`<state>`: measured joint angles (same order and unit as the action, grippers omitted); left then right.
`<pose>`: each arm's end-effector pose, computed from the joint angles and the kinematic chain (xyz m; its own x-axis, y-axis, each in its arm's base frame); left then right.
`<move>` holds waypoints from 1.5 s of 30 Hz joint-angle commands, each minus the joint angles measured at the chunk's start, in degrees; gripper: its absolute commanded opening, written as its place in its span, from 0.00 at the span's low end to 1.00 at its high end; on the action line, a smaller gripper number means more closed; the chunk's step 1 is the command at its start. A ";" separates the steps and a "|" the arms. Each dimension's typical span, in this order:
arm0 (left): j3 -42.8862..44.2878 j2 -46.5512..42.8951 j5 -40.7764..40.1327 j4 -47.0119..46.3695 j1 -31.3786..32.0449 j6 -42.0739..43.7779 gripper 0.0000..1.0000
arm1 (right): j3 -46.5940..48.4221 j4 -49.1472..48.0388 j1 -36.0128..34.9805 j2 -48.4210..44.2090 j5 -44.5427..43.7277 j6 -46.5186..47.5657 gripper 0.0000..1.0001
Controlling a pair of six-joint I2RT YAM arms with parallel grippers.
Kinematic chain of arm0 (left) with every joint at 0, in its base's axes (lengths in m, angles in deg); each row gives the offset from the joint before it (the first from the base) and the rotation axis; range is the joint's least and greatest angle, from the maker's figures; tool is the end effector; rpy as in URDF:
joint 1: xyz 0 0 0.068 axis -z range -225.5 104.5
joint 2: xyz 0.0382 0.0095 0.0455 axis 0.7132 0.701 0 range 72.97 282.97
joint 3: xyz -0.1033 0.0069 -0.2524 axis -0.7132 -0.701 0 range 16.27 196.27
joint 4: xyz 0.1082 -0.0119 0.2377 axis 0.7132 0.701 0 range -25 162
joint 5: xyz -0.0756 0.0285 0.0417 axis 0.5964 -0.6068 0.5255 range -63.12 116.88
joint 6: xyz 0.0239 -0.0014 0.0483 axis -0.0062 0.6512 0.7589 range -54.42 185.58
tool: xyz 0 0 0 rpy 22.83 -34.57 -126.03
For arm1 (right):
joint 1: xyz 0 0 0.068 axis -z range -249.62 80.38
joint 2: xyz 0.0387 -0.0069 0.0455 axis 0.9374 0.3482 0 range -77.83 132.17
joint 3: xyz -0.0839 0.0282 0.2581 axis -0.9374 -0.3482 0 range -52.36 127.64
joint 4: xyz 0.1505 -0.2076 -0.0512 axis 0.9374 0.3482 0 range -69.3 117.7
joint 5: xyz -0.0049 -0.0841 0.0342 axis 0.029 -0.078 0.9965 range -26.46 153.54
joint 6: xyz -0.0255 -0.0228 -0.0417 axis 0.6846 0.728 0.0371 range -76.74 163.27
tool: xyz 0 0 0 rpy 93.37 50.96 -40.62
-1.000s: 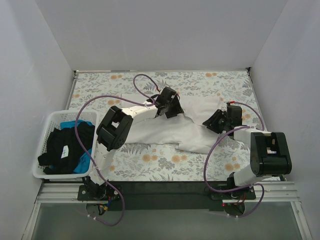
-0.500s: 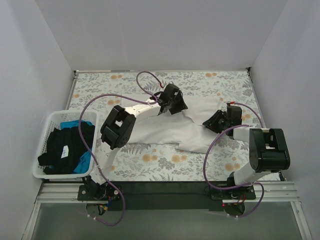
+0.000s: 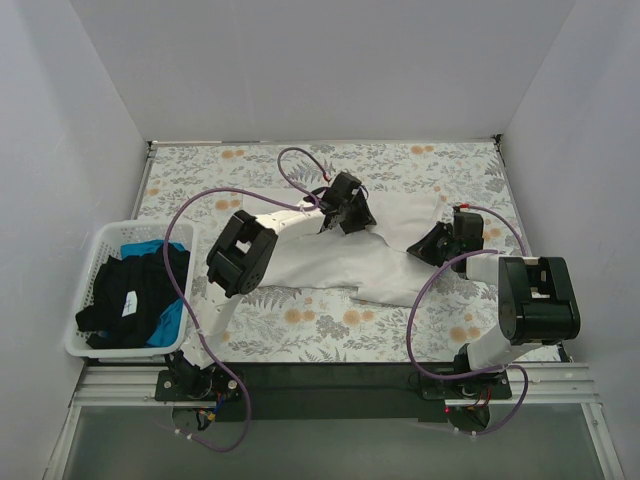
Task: Fold and stack the t-shirts
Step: Fold the tshirt
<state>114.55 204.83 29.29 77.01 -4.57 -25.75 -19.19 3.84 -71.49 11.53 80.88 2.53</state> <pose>0.3844 -0.3354 0.1463 -0.6640 -0.7463 0.0464 -0.5553 0.4507 -0.6989 0.2862 0.0200 0.1389 -0.6507 0.6020 -0.4628 0.2152 0.7307 0.6479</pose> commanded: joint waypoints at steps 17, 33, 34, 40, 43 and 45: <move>3.49 -3.26 -1.71 0.64 1.61 2.73 0.00 | 2.60 -0.90 3.17 -4.46 2.96 2.06 0.01; 0.87 -8.97 -11.12 6.98 1.61 7.57 0.57 | 7.61 5.96 4.94 -6.92 4.98 4.87 0.01; -0.01 -9.24 -9.81 6.19 1.61 6.87 0.59 | 7.70 5.96 4.94 -6.83 5.42 4.96 0.01; -1.34 -7.05 -5.58 3.90 1.61 1.43 0.58 | 7.97 5.96 4.94 -5.78 6.65 4.96 0.01; -0.02 -5.82 -6.10 3.11 1.61 0.19 0.52 | 7.88 5.96 4.94 -5.60 6.91 5.14 0.01; 1.29 -4.94 -6.46 2.67 1.61 -0.43 0.49 | 7.70 5.88 4.94 -5.43 7.09 5.22 0.01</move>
<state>113.24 201.02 23.06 82.08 -3.19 -23.98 -13.44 10.33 -66.72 5.91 86.48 6.75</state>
